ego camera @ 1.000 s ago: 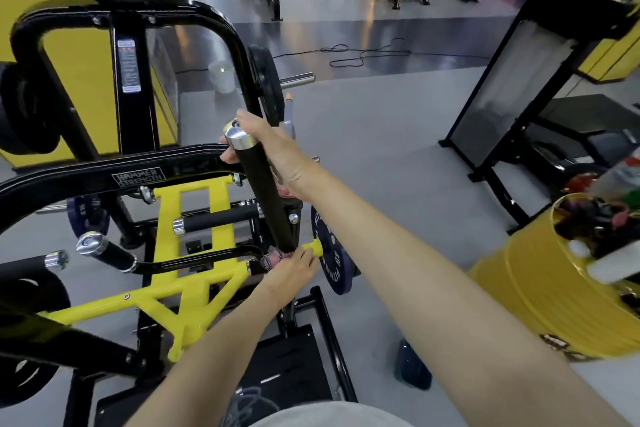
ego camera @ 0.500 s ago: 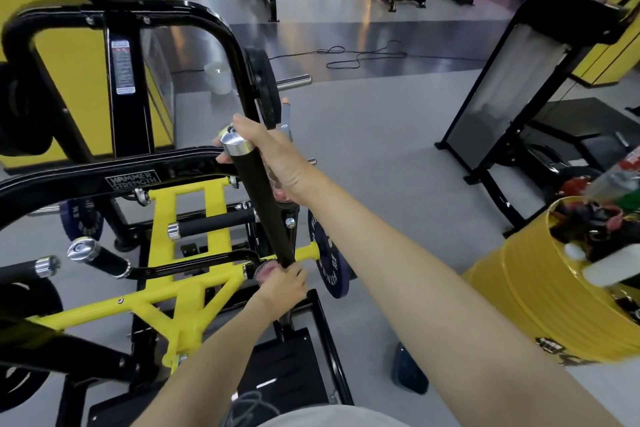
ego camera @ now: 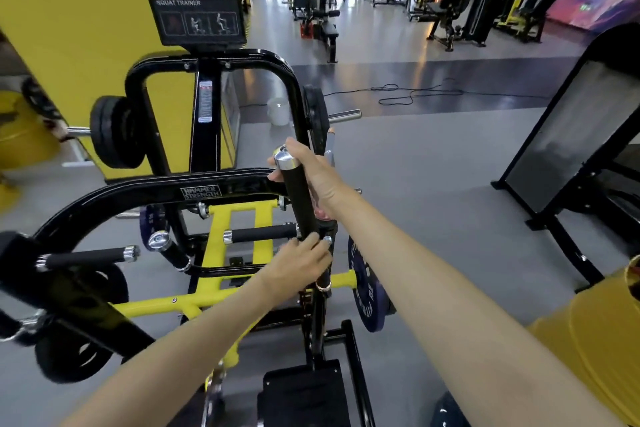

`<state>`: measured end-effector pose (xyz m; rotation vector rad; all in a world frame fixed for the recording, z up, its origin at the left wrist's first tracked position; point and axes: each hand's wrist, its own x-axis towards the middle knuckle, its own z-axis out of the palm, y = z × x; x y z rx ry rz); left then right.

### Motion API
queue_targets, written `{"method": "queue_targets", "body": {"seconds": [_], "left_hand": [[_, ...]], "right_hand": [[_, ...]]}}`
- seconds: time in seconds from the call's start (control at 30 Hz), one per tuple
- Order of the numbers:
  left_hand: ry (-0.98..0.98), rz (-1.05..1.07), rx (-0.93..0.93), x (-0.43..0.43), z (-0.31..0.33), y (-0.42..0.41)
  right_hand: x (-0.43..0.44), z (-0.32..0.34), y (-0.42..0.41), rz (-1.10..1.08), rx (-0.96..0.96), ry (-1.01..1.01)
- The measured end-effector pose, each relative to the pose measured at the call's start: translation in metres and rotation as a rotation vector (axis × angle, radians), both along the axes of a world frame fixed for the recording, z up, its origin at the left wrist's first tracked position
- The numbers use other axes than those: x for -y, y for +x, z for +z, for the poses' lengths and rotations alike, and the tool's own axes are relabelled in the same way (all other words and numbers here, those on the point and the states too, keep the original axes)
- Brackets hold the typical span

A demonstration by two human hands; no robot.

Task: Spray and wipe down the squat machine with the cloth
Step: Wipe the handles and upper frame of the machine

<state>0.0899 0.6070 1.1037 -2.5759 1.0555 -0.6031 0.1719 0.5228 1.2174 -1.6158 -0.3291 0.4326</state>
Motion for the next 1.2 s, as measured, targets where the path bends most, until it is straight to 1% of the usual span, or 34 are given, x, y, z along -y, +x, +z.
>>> {"method": "queue_targets", "body": {"seconds": [0.1, 0.2, 0.27, 0.33, 0.4, 0.47, 0.53, 0.6, 0.63, 0.7, 0.77, 0.87, 0.9, 0.97, 1.03, 1.07, 1.1, 1.13, 1.17, 1.2], "left_hand": [[-0.108, 0.015, 0.15, -0.008, 0.029, 0.001], [-0.106, -0.041, 0.284, -0.02, 0.056, 0.006], [-0.095, -0.065, 0.338, -0.025, 0.072, 0.006], [-0.138, -0.038, 0.388, -0.028, 0.085, 0.006], [-0.238, 0.023, 0.418, -0.026, 0.1, 0.002], [-0.427, 0.095, 0.42, -0.019, 0.114, -0.004], [-0.637, 0.18, 0.39, -0.01, 0.126, -0.012], [-0.791, 0.229, 0.311, -0.001, 0.131, -0.021], [-0.848, 0.246, 0.262, 0.003, 0.131, -0.024], [-0.945, 0.296, 0.16, 0.013, 0.132, -0.027], [-1.046, 0.356, 0.08, 0.024, 0.131, -0.024], [-1.207, 0.387, -0.046, 0.035, 0.132, -0.017], [-1.267, 0.362, -0.076, 0.038, 0.133, -0.016], [-1.362, 0.247, -0.138, 0.04, 0.137, -0.02], [-1.342, 0.141, -0.204, 0.038, 0.139, -0.026], [-1.293, 0.113, -0.225, 0.036, 0.14, -0.028], [-1.225, 0.117, -0.195, 0.032, 0.139, -0.028], [-1.148, 0.139, -0.089, 0.027, 0.139, -0.026], [-1.072, 0.172, 0.065, 0.02, 0.139, -0.023], [-1.04, 0.21, 0.207, 0.014, 0.14, -0.017]], "right_hand": [[0.003, 0.0, -0.002, 0.022, -0.015, -0.021], [0.016, 0.013, -0.005, 0.106, -0.044, -0.131], [0.023, 0.027, -0.005, 0.113, 0.025, -0.25], [0.026, 0.038, -0.007, 0.09, 0.093, -0.316], [0.026, 0.041, -0.017, 0.038, 0.116, -0.31], [0.023, 0.029, -0.027, -0.05, 0.081, -0.248], [0.018, 0.015, -0.038, -0.163, 0.051, -0.176], [0.02, 0.005, -0.045, -0.346, 0.034, -0.087], [0.024, 0.002, -0.049, -0.443, 0.043, -0.035], [0.035, -0.002, -0.061, -0.578, 0.134, 0.085], [0.041, -0.006, -0.075, -0.582, 0.234, 0.132], [0.036, -0.014, -0.087, -0.495, 0.328, 0.151], [0.034, -0.017, -0.088, -0.482, 0.348, 0.161], [0.032, -0.02, -0.09, -0.439, 0.373, 0.205], [0.03, -0.02, -0.089, -0.425, 0.398, 0.227], [0.028, -0.02, -0.088, -0.426, 0.398, 0.216], [0.025, -0.019, -0.086, -0.43, 0.382, 0.187], [0.022, -0.018, -0.083, -0.44, 0.372, 0.142], [0.019, -0.014, -0.079, -0.462, 0.376, 0.08], [0.018, -0.008, -0.073, -0.479, 0.391, 0.007]]}}
